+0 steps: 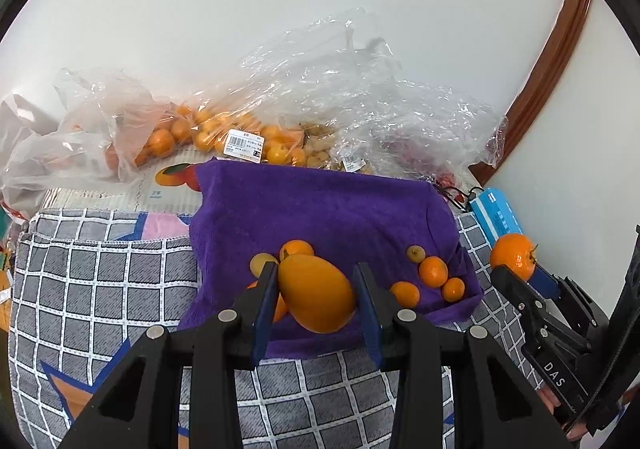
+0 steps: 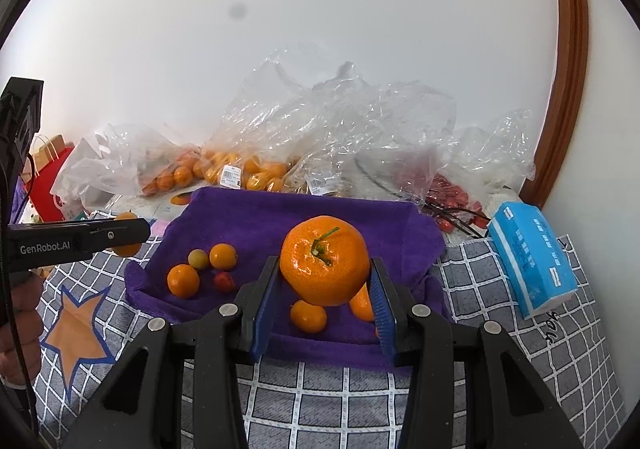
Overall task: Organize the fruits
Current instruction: 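Lower the mandarin onto the towel and open the right tool while the left tool releases the oval orange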
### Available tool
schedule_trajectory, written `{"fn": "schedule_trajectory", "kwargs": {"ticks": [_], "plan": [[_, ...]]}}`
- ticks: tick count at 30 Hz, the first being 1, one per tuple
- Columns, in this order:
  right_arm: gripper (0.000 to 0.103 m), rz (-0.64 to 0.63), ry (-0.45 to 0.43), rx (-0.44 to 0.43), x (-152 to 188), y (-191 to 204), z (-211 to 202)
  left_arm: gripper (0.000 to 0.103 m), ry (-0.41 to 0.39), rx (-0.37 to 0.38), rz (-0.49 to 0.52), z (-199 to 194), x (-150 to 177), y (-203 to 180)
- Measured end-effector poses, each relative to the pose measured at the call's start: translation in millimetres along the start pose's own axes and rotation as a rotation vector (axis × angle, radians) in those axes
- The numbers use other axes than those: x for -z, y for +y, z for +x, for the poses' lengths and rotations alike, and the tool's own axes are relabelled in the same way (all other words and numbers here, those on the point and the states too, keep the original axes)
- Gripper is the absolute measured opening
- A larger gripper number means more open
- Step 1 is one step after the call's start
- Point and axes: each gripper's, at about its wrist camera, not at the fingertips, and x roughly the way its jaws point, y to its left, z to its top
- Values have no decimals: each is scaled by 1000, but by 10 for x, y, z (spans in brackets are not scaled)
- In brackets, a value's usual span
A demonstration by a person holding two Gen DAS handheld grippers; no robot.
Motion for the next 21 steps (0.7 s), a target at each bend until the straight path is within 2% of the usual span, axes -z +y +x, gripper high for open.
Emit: {"fn": "schedule_trajectory", "kwargs": {"ticks": [21], "plan": [[43,4,15,1,-159,-105,455,36,25,-10,-17,474,-254,77]]}}
